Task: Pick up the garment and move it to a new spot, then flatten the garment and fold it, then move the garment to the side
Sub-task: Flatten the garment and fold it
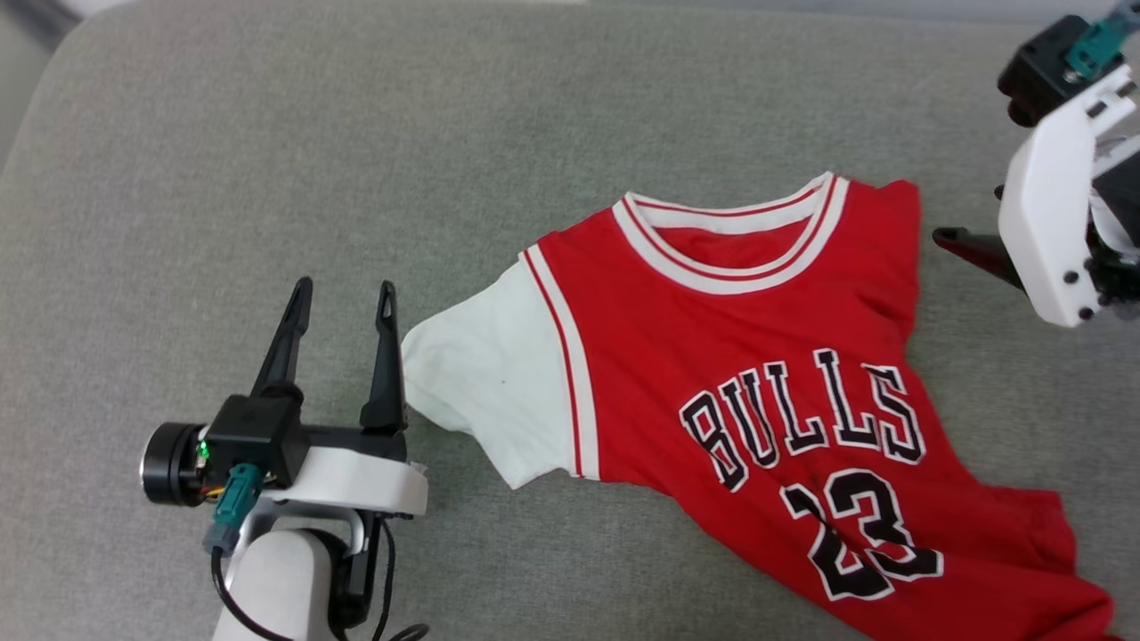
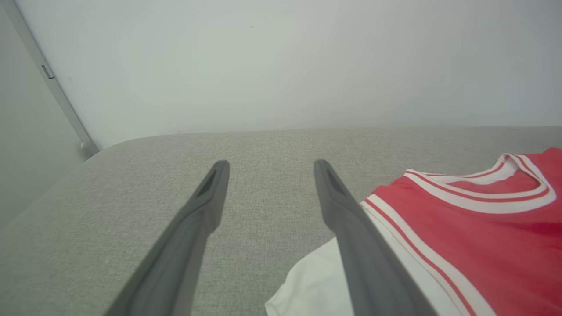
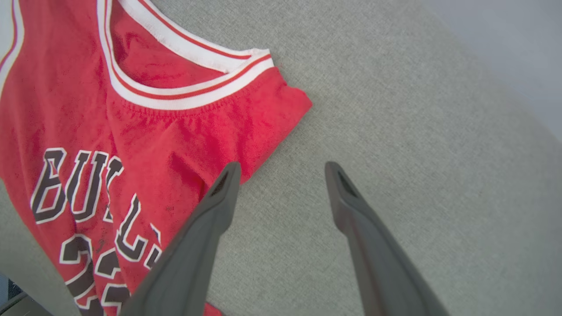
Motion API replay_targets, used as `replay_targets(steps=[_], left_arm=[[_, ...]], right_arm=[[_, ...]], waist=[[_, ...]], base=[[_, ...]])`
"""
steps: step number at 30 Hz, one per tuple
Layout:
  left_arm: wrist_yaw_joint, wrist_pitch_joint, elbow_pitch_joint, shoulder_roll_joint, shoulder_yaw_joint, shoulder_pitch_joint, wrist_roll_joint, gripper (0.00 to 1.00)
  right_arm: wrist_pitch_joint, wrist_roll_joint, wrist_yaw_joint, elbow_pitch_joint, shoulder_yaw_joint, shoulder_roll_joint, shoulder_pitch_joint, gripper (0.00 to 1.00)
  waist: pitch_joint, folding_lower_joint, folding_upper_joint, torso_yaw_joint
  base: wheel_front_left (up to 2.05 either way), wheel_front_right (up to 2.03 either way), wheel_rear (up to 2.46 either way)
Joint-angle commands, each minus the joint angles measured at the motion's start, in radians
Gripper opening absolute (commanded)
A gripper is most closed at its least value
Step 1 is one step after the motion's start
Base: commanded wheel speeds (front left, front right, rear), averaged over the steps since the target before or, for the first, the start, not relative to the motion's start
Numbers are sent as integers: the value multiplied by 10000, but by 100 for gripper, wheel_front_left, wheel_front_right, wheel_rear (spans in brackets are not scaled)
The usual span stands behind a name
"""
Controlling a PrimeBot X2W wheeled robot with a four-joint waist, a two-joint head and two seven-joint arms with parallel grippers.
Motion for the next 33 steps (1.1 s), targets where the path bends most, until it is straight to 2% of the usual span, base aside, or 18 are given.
replay_targets(steps=[1,5,9,15,18,27,28,29,33], left_arm=[[30,-26,-49,-18,-25,-160,-31,100],[124,-26,-58,-30,-277,-451,-165,100],[255,-26,-27,-36,-487,-660,-363,100],[421,-26,46,-36,-522,-747,-482,100],[418,-26,107,-36,-445,-722,-453,100],[357,-26,181,-32,-119,-285,-300,100],[354,-26,195,-35,-67,-206,-275,100],[312,-26,216,-33,44,-1,-232,100],[303,-26,219,-34,113,272,-179,100]], right_arm=[[54,-114,-7,201,35,112,-140,100],[111,-623,-5,1305,343,638,-584,100],[-120,-846,-5,2109,732,872,-476,100],[-371,-471,10,2672,1929,993,282,100],[-896,-242,18,2554,2228,959,173,0],[-3029,862,-5,1537,2206,-67,-157,0],[-3211,990,-5,1338,2234,-237,-62,0],[-3750,1318,-7,658,2222,-818,220,0],[-4355,1701,-5,-90,1951,-1590,879,0]], waist=[[366,-1,0,309],[797,-1,0,616],[1115,-1,0,835],[1220,-1,0,855],[1095,-1,0,737],[152,-1,0,254],[38,-1,0,195],[-267,-1,0,49],[-630,-1,0,-112]], base=[[0,0,0],[0,0,0],[0,0,0],[0,0,0],[0,0,0],[0,0,0],[0,0,0],[0,0,0],[0,0,0]])
